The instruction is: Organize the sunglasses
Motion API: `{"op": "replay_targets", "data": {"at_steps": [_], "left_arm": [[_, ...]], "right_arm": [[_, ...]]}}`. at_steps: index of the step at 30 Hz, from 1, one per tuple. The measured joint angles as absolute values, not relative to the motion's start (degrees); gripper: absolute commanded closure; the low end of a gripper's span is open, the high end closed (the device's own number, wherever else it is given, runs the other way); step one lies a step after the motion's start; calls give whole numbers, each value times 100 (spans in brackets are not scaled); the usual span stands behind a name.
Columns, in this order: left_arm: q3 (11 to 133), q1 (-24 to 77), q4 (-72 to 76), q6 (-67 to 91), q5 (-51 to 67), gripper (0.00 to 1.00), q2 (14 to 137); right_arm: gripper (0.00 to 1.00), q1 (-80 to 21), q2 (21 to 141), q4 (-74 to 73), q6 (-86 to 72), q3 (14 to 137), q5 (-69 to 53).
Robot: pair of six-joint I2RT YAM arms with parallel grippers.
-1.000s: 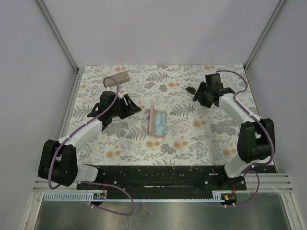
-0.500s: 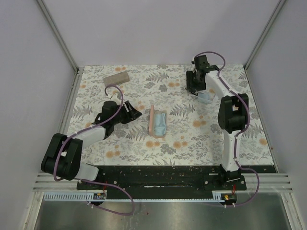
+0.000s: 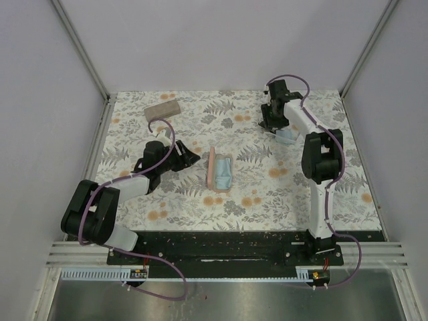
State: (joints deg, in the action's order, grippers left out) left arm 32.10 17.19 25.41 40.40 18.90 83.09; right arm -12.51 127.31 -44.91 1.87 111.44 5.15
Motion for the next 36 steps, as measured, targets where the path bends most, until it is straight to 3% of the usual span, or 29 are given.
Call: {"op": "replay_targets", "data": {"at_steps": [6,9,14,20,23,33,36], "left_arm": [[3212,1719,2670,4066,2047,38,8604],[3212,1719,2668,4071,2088,38,8643],[3225,1719,2661,4060,2097,39,8641],[3238,1719,2652,4058,2097,39,8641],[3267,1719,2655,4056,2102,39,8641],[3267,1719,2648,4053,2106,39,8641],[3267,1719,2648,4053,2110,39,8641]], "right_arm": [[46,-1297,13190,-4460,342,11358,563],[52,-1313,13454,-4451,375,11572,670],[71,-1319,13758,-4440,416,11957,757],[76,-1330,13780,-4407,403,11977,746],[59,-1350,13780,-4383,405,11974,746],[36,-1363,13559,-4311,167,12005,642],[18,-1334,13552,-4324,-16,12342,631]]}}
